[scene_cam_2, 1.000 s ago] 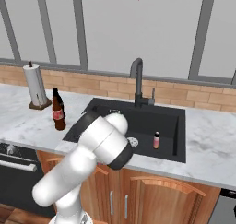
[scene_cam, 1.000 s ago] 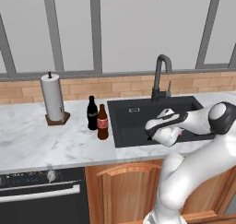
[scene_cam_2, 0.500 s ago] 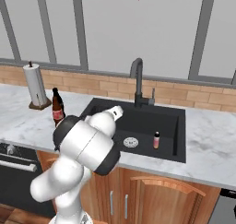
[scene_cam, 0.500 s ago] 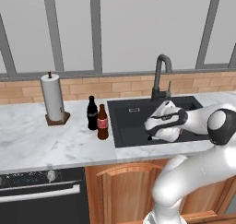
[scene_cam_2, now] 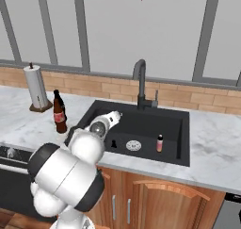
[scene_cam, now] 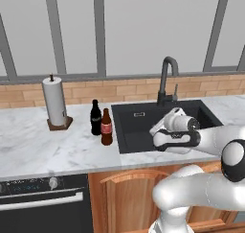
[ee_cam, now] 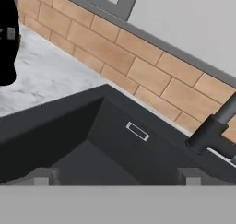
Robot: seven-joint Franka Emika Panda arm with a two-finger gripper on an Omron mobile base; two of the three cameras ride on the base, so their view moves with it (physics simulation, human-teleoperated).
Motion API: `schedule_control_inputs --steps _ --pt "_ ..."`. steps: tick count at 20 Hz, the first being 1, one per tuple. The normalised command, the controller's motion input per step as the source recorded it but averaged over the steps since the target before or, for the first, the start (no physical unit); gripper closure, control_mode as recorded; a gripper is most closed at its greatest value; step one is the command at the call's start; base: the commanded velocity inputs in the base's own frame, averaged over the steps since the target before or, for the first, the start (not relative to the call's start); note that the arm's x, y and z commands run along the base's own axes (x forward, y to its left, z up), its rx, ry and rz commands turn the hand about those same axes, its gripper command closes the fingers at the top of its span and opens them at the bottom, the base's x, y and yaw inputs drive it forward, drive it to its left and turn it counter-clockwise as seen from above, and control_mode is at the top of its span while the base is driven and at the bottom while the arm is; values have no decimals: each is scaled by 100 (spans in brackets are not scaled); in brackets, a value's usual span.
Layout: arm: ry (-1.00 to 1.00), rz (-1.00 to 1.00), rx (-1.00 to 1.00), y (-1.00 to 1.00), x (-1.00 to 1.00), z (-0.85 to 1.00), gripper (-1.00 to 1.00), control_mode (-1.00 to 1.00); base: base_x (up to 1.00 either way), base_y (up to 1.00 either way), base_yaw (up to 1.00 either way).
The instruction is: Place the large bottle from the dining counter next to the other large bottle outside the sink, and place the small bottle from the dining counter next to the other small bottle inside the sink.
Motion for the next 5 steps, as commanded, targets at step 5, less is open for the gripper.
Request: schedule_control_inputs --steps 5 --pt "0 0 5 0 -60 36 -100 -100 0 0 0"
